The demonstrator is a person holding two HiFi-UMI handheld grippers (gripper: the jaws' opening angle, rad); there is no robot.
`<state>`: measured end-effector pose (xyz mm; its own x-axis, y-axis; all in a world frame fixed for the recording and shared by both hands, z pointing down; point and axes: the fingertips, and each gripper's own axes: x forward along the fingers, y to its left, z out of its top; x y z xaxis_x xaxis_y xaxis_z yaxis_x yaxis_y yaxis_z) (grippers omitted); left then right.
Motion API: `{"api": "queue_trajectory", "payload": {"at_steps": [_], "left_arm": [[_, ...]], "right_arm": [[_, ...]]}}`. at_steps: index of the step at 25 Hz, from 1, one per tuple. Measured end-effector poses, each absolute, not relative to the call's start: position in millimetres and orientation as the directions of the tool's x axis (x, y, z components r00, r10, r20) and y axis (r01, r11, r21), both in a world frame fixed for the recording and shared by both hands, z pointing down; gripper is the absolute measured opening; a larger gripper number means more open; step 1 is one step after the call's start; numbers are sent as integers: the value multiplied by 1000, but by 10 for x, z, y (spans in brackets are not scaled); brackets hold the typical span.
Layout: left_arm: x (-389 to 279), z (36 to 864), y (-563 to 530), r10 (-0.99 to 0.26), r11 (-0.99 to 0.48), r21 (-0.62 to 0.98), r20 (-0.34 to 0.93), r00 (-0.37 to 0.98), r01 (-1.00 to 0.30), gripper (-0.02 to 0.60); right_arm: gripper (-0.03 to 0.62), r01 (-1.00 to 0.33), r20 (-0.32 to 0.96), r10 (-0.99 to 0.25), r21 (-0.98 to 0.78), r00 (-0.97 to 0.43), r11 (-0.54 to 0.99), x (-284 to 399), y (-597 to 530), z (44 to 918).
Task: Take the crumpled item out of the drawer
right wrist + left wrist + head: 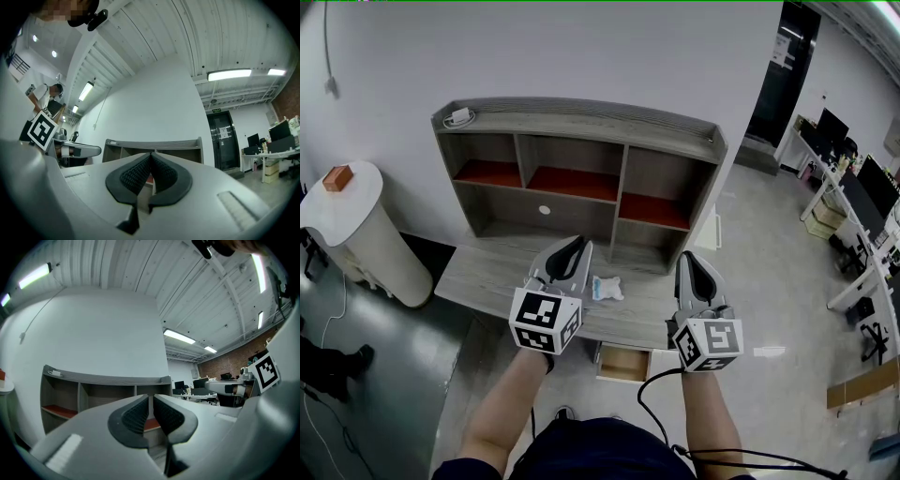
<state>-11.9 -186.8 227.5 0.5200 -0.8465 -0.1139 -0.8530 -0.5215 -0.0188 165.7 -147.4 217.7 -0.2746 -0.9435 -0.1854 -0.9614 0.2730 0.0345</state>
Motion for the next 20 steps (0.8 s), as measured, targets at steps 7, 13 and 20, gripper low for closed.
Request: {"api": "queue_trajectory", "payload": {"at_steps": [7, 13, 20], "left_arm": [[-100, 2315, -1876, -854, -510, -14, -109, 509, -860, 34], [-58, 2337, -1883, -857, -506, -23, -102, 505, -862, 34], [25, 2358, -1892, -866, -492, -23, -95, 492, -870, 34]], "right_arm": [[6, -959, -188, -940, 39, -285, 282, 1684, -1485, 2192], [7, -956, -185, -938, 35, -294, 292, 1725, -1517, 2222], [7, -951, -184, -934, 33, -307, 307, 1810, -1544, 2233]]}}
